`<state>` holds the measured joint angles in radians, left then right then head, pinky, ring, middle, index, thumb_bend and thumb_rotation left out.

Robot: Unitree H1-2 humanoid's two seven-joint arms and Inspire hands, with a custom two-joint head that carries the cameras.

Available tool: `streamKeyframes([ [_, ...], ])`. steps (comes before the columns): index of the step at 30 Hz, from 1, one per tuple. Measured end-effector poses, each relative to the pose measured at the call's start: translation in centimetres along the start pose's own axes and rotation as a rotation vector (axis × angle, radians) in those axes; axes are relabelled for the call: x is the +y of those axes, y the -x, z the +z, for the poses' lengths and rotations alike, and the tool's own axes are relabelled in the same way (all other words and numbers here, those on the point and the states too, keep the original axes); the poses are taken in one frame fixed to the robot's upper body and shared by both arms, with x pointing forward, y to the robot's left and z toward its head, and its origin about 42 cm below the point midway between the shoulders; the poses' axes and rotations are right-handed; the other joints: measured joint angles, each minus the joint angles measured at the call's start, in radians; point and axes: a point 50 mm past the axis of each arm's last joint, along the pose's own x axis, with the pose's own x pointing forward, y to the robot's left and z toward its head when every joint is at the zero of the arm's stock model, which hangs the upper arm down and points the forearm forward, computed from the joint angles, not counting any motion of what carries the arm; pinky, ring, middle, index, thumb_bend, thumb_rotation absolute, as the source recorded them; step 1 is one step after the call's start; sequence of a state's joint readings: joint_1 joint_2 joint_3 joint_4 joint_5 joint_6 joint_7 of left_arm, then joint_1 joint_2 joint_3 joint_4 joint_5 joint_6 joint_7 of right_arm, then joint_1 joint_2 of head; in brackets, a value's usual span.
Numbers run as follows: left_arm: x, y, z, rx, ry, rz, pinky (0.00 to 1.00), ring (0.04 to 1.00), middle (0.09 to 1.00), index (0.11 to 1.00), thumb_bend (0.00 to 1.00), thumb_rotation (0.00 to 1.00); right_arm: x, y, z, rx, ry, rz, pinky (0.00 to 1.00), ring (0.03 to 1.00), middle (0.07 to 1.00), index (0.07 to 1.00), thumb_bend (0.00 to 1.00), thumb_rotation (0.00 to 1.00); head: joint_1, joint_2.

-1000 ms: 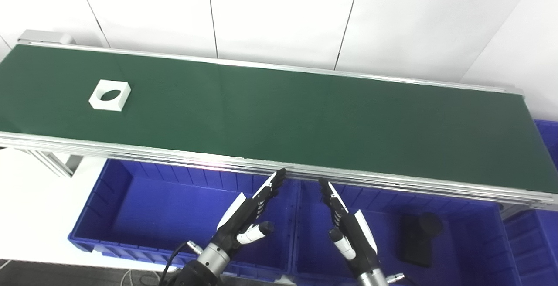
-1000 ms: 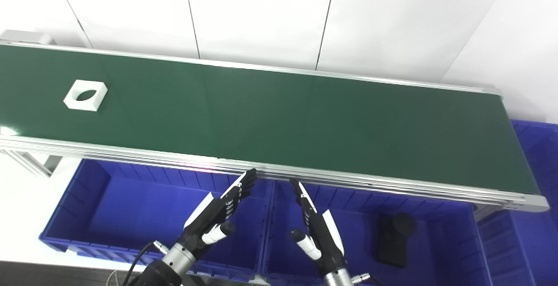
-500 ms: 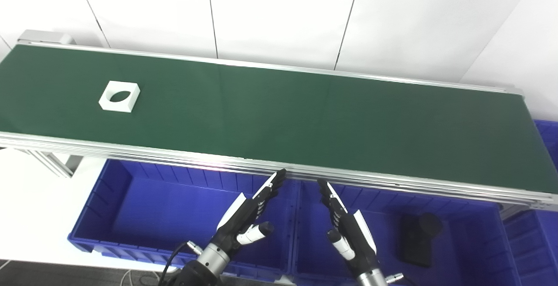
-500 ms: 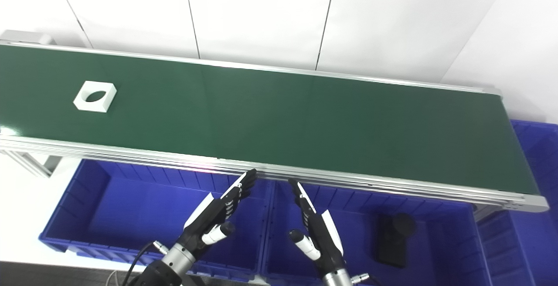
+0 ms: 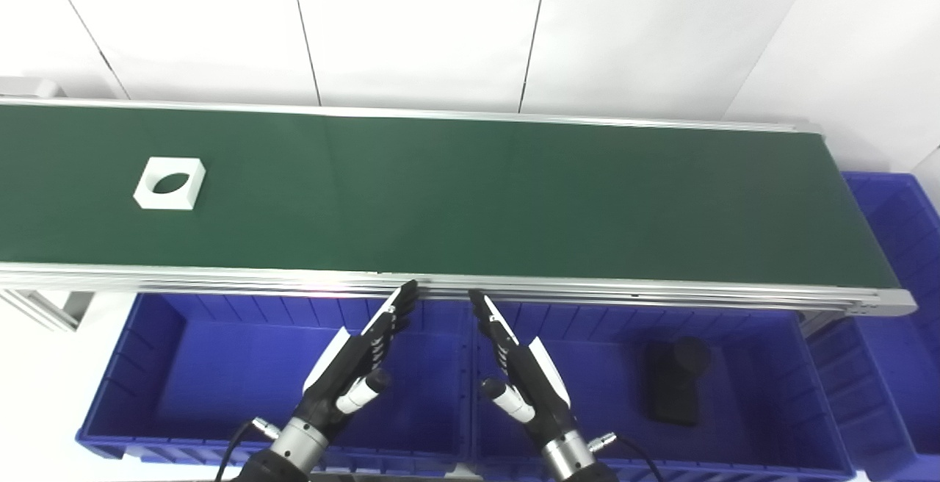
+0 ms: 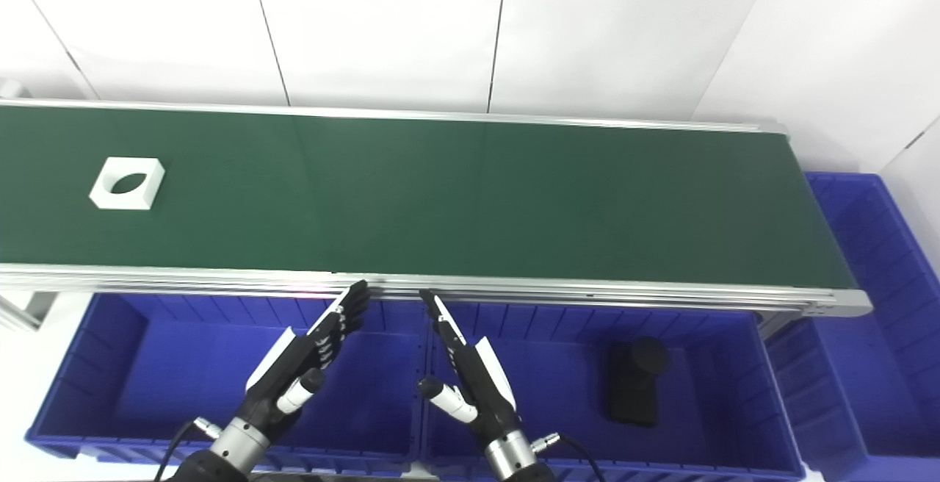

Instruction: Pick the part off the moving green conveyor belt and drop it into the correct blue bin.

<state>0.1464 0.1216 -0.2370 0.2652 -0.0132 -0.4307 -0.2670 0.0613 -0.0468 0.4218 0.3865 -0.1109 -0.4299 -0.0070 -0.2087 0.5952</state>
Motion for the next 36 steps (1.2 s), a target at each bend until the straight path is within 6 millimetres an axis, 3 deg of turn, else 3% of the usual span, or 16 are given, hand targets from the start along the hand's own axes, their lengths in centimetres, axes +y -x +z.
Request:
streamKeyframes([
  [8,-0.4,-0.1,0.0,-0.001,0.004,-0.005,1.0,1.0,1.0,1.0,1.0,0.91,-1.0,0.5,-0.4,0.014,0.006,-0.006,0.98,1.0,1.0,0.998,1.0,0.94,0.084,-0.024],
  [14,-1.8,-0.6,-0.5,0.016,-0.005,-0.01,0.99,1.0,1.0,1.0,1.0,0.9,-1.7,1.1,-0.9,0.034,0.005,-0.011,0.99,1.0,1.0,0.994,1.0,0.94,0.227,-0.107],
  [24,-3.1,-1.4,-1.5,0.054,-0.013,-0.01,0.92,0.997,1.0,0.988,1.0,0.83,-3.0,2.1,-2.3,0.087,0.003,-0.023,1.0,1.0,1.0,0.999,1.0,0.98,0.318,-0.164],
  [36,-3.4,-1.9,-1.6,0.055,-0.011,-0.016,0.9,0.989,1.0,0.984,1.0,0.8,-3.4,1.6,-2.4,0.09,0.009,-0.019,1.0,1.0,1.0,1.0,1.0,1.0,0.356,-0.163],
])
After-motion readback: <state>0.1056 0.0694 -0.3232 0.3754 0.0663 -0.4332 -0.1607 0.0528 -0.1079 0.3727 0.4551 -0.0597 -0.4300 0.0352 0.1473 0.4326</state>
